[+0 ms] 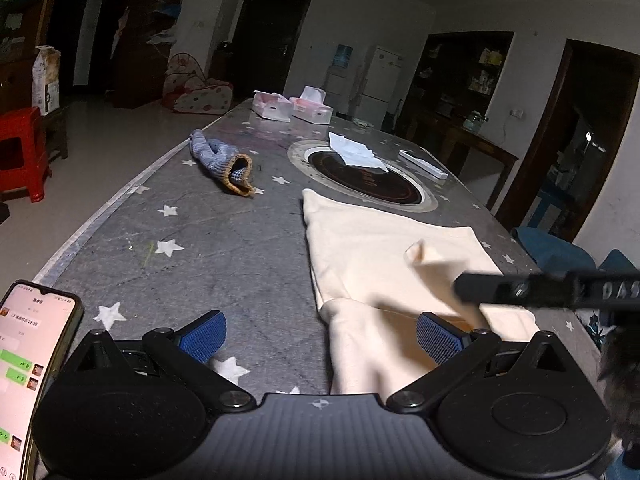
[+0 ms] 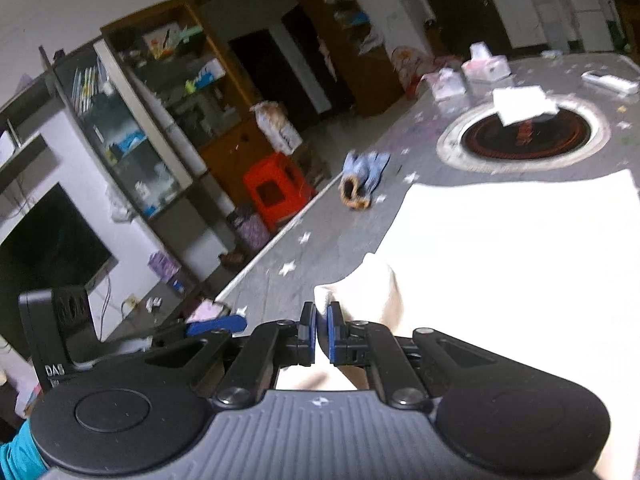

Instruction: Fold clothes

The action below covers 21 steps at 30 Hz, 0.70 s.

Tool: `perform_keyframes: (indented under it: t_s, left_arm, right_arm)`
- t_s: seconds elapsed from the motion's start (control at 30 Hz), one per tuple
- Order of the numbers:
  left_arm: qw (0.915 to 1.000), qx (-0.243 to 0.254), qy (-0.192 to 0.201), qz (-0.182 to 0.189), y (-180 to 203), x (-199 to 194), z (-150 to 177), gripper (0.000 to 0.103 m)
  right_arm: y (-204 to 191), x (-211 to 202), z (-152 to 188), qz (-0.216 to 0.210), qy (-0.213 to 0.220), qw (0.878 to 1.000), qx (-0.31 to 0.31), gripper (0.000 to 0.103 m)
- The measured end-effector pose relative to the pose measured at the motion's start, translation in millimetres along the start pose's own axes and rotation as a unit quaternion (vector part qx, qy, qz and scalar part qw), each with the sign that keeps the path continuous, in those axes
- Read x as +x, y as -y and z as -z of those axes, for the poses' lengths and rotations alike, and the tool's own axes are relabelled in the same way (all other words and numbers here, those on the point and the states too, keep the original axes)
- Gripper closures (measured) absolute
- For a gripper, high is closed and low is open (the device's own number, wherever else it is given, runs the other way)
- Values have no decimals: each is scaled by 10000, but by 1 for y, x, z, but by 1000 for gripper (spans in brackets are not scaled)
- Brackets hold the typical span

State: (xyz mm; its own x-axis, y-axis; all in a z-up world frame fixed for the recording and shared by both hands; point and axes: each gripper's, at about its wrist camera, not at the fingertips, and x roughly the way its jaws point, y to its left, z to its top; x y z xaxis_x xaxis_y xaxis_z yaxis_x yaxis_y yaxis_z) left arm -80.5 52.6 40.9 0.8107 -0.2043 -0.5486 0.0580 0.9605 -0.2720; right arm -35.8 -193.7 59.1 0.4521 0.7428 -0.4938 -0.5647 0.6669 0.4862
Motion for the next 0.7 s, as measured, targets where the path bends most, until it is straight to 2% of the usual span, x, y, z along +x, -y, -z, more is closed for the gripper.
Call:
perform_keyframes:
  t_s: [0.2, 0.4, 0.53, 0.7]
  left_arm:
    - [10000, -44, -10, 2, 0, 1, 0, 0]
    - [10000, -53, -6, 23, 1, 3, -2, 0]
    - [10000, -10, 27, 85, 6, 2, -4, 0]
    - [9995, 100, 49, 292, 17, 3, -6, 0]
  right_arm:
    - [-5, 12, 7, -73, -290, 9995, -88, 93]
    - [-2, 4, 5, -62, -297, 9994, -138, 92]
    - [8, -14, 1, 161, -236, 9995, -163, 86]
    - [29, -47, 6, 686, -208, 9972, -199, 82]
